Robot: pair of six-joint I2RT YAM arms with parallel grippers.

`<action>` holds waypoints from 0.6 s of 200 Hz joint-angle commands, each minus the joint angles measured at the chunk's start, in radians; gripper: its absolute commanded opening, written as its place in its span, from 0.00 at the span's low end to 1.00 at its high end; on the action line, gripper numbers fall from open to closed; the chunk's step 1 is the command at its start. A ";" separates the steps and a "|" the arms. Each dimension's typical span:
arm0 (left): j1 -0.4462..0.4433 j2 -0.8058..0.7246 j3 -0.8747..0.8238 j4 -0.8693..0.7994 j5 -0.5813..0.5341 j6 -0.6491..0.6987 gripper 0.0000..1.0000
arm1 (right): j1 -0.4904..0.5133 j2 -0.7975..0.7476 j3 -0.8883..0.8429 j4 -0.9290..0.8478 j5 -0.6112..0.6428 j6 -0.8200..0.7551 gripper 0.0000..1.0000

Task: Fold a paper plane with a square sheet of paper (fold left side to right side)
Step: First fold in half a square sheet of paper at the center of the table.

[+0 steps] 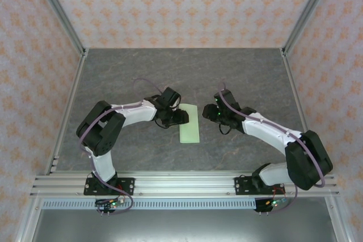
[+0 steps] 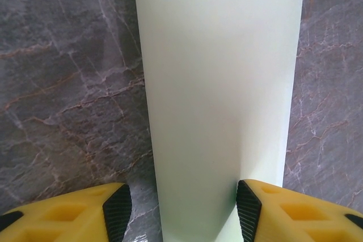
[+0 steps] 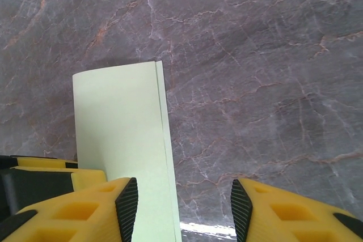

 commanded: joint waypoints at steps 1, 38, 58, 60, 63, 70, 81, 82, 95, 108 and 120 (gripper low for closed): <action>-0.025 0.070 0.010 0.008 -0.045 0.020 0.57 | -0.005 -0.015 -0.007 -0.051 0.031 -0.020 0.50; -0.031 0.081 0.025 -0.008 -0.051 0.020 0.58 | -0.006 -0.013 -0.017 -0.036 0.005 -0.013 0.50; -0.036 0.113 0.041 -0.026 -0.059 0.022 0.59 | -0.006 -0.013 -0.020 -0.035 0.003 -0.011 0.50; -0.037 0.114 0.042 -0.027 -0.059 0.023 0.59 | -0.006 -0.013 -0.019 -0.036 0.002 -0.012 0.50; -0.036 0.117 0.045 -0.028 -0.058 0.023 0.59 | -0.005 -0.014 -0.019 -0.036 0.002 -0.011 0.50; -0.038 0.121 0.049 -0.030 -0.059 0.023 0.59 | -0.005 -0.014 -0.020 -0.036 0.002 -0.012 0.50; -0.039 0.127 0.054 -0.034 -0.062 0.023 0.59 | -0.005 -0.015 -0.019 -0.034 -0.002 -0.011 0.50; -0.039 0.127 0.055 -0.035 -0.062 0.023 0.59 | -0.005 -0.015 -0.020 -0.034 -0.003 -0.010 0.50; -0.039 0.133 0.059 -0.038 -0.066 0.024 0.59 | -0.006 -0.013 -0.020 -0.033 -0.006 -0.010 0.50; -0.041 0.138 0.062 -0.044 -0.069 0.025 0.59 | -0.005 -0.013 -0.021 -0.032 -0.009 -0.010 0.50; -0.042 0.141 0.064 -0.046 -0.070 0.026 0.59 | -0.005 -0.013 -0.023 -0.030 -0.014 -0.008 0.50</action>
